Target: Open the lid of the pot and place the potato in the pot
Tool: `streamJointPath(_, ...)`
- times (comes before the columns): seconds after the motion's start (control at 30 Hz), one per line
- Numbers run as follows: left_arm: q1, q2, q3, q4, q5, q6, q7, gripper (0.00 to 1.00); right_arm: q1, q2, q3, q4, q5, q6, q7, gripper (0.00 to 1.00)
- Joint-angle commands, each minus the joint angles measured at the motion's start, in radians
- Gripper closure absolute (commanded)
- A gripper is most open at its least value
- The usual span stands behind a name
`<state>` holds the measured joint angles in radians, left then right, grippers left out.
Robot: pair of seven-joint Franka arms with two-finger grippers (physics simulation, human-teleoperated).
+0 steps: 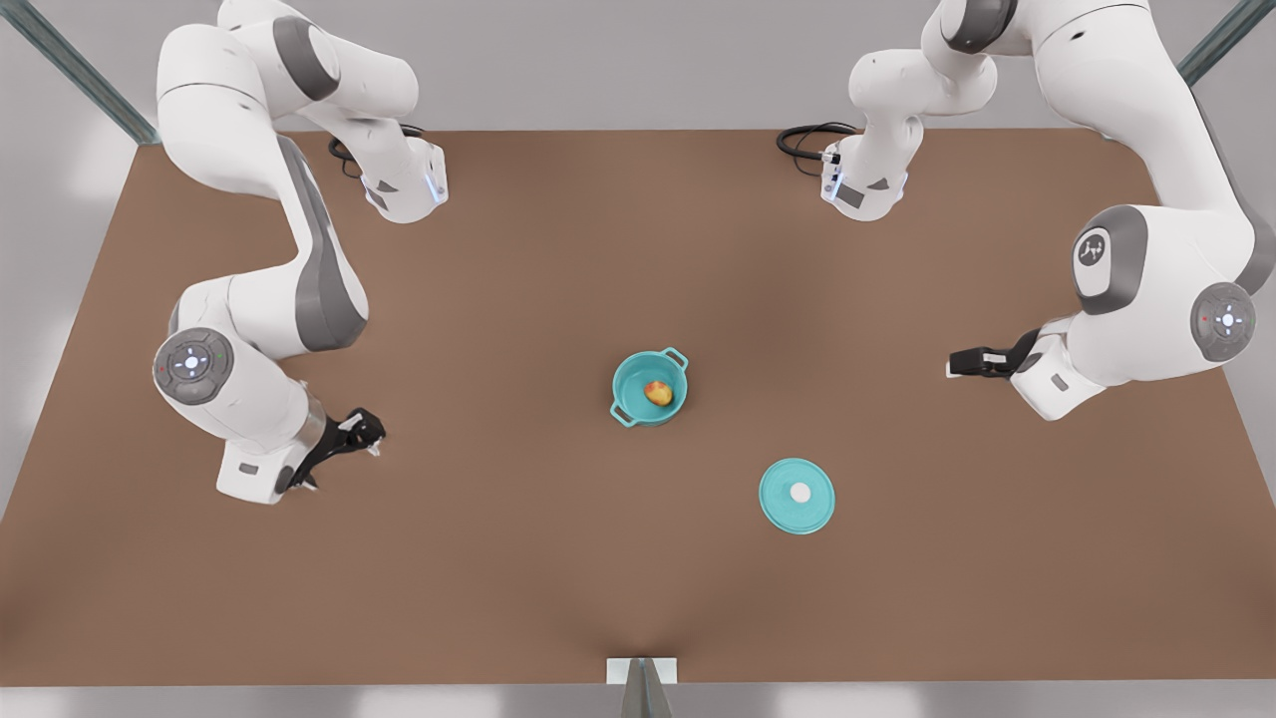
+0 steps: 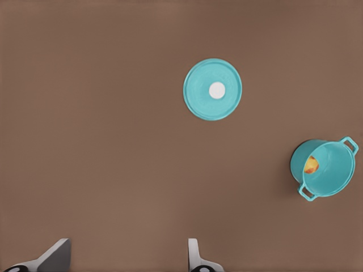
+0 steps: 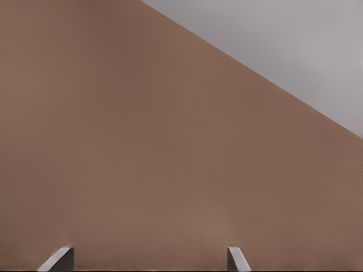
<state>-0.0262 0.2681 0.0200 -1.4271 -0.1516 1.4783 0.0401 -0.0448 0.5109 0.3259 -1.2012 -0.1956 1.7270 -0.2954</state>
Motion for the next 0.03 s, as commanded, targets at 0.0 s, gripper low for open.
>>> streamJointPath(0.0,0.0,-0.001,0.0,0.001,0.001,0.005,0.001,0.0,0.0,-0.003,0.001,0.0,-0.041,-0.104,-0.08,0.0)
